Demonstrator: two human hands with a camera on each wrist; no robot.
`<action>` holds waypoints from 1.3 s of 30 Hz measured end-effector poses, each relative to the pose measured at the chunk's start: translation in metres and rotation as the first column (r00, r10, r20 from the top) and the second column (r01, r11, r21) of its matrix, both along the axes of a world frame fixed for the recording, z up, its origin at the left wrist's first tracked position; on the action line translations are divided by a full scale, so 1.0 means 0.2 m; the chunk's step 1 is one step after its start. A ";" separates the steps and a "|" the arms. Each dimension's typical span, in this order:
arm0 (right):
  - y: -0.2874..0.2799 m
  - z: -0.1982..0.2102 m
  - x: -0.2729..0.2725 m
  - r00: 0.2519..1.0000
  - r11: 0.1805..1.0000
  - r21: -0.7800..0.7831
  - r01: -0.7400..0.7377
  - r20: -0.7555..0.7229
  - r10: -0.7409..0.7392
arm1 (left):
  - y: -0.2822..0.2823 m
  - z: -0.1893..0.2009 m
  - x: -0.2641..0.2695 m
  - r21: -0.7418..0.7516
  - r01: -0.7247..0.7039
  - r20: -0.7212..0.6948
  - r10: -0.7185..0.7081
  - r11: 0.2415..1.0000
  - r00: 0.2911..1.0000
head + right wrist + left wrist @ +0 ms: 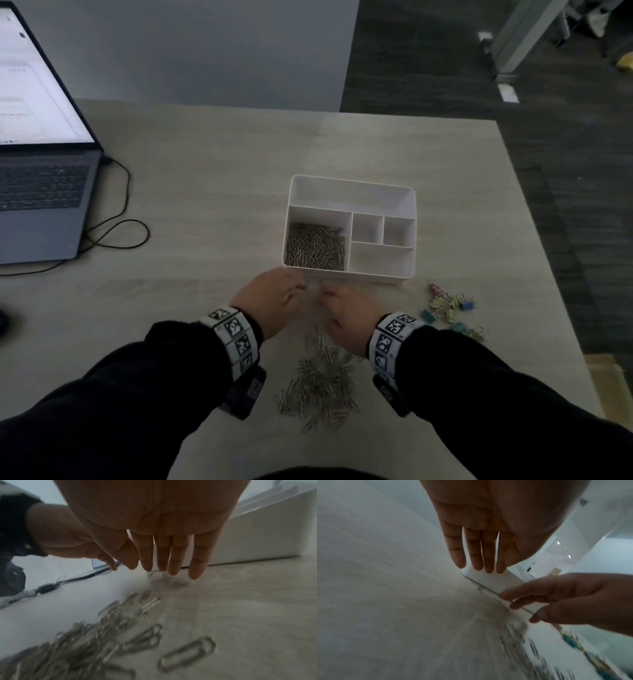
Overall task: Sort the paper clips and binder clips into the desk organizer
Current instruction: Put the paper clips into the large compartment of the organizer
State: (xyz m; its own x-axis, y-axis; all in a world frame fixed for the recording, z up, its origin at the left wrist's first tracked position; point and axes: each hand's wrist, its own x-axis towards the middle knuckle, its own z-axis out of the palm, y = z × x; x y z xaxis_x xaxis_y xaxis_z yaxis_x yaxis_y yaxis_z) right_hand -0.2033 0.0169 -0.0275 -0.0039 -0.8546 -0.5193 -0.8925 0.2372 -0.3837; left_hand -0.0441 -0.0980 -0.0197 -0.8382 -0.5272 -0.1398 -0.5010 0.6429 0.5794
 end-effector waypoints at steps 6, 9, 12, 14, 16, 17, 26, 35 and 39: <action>0.13 -0.07 0.03 0.997 0.998 0.013 -0.068 -0.037 0.068 | 0.10 -0.21 -0.02 -0.034 0.123 0.352 -0.103 0.992 0.930; 0.21 -0.05 0.03 0.996 0.995 0.039 -0.089 -0.004 0.089 | 0.11 -0.25 -0.02 -0.053 0.141 0.400 -0.109 0.989 0.910; 0.30 -0.04 0.04 0.993 0.994 0.028 -0.108 0.045 0.106 | 0.17 -0.27 0.02 -0.062 0.178 0.399 -0.139 0.982 0.906; 0.35 -0.05 0.05 0.987 0.993 -0.019 -0.113 0.110 0.114 | 0.24 -0.26 0.06 -0.072 0.227 0.378 -0.184 0.971 0.907; 0.39 -0.06 0.05 0.980 0.995 -0.044 -0.091 0.174 0.097 | 0.33 -0.26 0.10 -0.057 0.260 0.336 -0.227 0.964 0.914; 0.40 -0.06 0.05 0.977 0.995 -0.065 -0.078 0.195 0.089 | 0.36 -0.26 0.12 -0.036 0.262 0.318 -0.238 0.964 0.918; 0.48 -0.06 0.01 0.983 0.983 -0.022 0.184 -0.006 -0.184 | 0.52 -0.20 0.24 0.054 0.120 0.212 -0.129 0.991 0.969; 0.50 -0.07 0.16 0.995 0.995 0.005 -0.096 -0.036 0.096 | 0.60 -0.19 0.28 -0.039 0.029 0.310 -0.016 0.999 0.951; 0.55 -0.08 0.14 0.993 0.992 -0.039 -0.118 0.012 0.118 | 0.66 -0.18 0.33 -0.051 -0.012 0.342 0.029 0.999 0.939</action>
